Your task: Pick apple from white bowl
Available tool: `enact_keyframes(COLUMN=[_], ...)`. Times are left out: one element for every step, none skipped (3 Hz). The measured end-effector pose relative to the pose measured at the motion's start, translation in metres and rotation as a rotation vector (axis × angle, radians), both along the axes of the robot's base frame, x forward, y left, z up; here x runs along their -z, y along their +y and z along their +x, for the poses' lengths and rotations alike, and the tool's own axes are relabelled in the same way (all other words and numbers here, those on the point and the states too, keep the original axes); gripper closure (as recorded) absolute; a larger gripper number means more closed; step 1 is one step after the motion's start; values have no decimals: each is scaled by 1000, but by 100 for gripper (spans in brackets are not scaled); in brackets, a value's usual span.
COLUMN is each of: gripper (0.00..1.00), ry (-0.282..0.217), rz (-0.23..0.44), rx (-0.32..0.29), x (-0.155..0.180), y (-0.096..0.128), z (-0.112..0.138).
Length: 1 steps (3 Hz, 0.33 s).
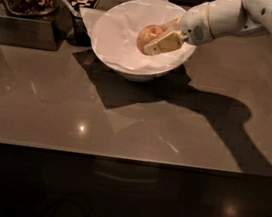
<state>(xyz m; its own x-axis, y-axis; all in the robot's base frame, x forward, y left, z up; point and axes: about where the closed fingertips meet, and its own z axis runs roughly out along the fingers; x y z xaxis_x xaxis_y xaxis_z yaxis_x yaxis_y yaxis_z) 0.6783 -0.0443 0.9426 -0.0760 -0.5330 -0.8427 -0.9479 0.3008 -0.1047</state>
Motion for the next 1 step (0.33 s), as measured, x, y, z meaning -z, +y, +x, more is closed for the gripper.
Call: enact_keyframes(gripper=[100], ry=[-45], rz=[82], rx=[-14], x=[-31], y=[-10], z=[-35])
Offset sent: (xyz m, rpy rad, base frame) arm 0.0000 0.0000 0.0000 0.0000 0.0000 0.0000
